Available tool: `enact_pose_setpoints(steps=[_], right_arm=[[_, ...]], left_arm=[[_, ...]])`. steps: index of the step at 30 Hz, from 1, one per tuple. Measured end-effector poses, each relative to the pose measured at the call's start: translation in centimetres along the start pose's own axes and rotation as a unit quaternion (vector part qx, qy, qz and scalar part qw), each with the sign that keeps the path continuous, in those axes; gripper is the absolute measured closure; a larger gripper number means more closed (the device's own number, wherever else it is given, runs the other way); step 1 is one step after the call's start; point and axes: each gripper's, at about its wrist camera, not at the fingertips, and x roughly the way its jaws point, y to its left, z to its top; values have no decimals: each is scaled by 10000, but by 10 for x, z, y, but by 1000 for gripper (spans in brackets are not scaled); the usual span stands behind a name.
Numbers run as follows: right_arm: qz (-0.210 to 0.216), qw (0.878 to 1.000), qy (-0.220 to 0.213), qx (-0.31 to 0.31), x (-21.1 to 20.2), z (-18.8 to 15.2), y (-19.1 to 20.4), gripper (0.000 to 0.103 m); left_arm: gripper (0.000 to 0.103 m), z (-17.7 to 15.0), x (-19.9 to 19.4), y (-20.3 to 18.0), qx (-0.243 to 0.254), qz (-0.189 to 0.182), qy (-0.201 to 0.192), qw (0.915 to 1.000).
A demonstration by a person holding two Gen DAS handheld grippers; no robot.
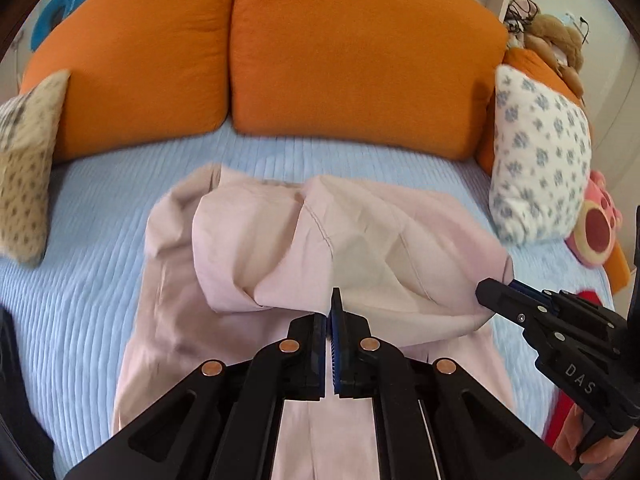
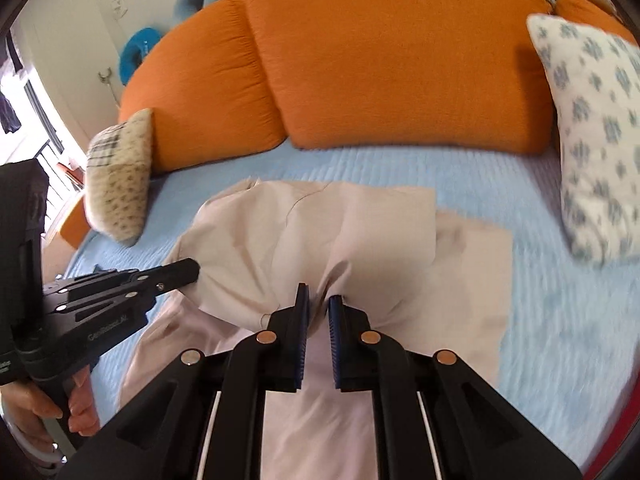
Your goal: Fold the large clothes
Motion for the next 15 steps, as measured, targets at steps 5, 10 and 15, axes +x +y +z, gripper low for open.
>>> enact_pose_setpoints(steps=[5,10,15], right_arm=[[-129,9988,463,127,26,-62,10,93],[-526,9959,662,307,73,-101,4,93],[-829,9936,662,377,103,-117,6,93]], left_arm=[[96,-56,26,14,-136,108,451,9988],[96,-89,71,22,-273,400,732,9961],[96,-98,102,22,-263,702,780,9941]])
